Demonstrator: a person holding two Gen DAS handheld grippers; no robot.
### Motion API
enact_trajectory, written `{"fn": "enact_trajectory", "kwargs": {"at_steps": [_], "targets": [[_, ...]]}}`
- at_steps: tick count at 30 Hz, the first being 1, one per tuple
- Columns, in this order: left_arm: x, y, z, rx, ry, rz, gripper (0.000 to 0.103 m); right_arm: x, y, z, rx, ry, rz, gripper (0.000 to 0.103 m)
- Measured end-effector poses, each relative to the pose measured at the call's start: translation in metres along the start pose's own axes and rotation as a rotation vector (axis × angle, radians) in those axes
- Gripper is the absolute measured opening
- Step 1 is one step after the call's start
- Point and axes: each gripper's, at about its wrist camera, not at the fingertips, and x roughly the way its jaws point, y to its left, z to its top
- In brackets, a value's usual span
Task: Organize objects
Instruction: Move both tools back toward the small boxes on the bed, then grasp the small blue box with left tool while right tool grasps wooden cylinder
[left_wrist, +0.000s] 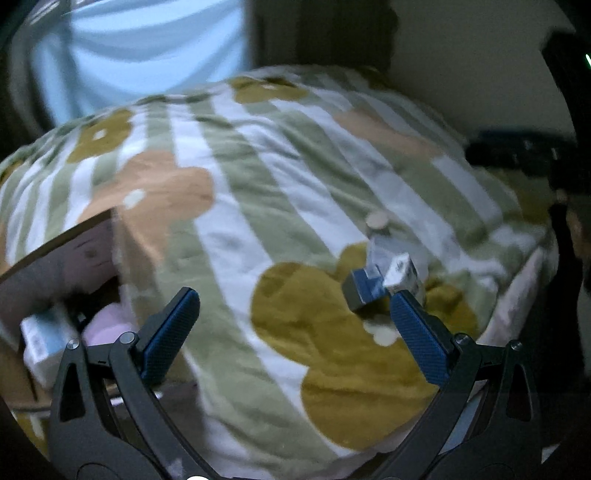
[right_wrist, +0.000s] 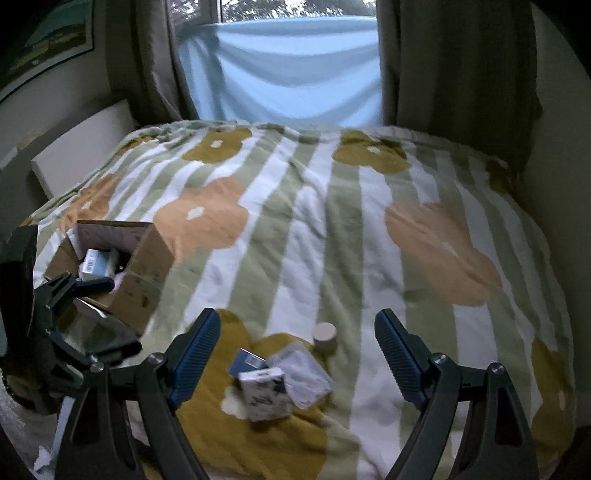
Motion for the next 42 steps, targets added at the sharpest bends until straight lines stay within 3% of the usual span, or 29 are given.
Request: {"fn": "enact_trajectory", "kwargs": {"at_steps": [11, 20, 27, 42], "targets": [[0.089, -0.03, -0.013, 0.235, 0.111, -0.099, 0.099, 0.077, -0.051, -0.014, 0.097, 0.161, 0.021, 0.083], [0.124, -0.037, -0.013, 0.289, 0.126, -0.151, 0.099, 0.137, -0.056, -0.023, 0.111, 0.256, 0.027, 0.082], [0.134, -0.041, -0.011, 0.303, 0.115, -0.179, 0.098, 0.158, -0.056, -0.027, 0.12, 0.289, 0.03, 0.069], [0.143, -0.058, -0.009, 0.356, 0.102, -0.238, 0.057, 0.178, -0.055, -0.039, 0.124, 0.345, 0.069, 0.036]]}}
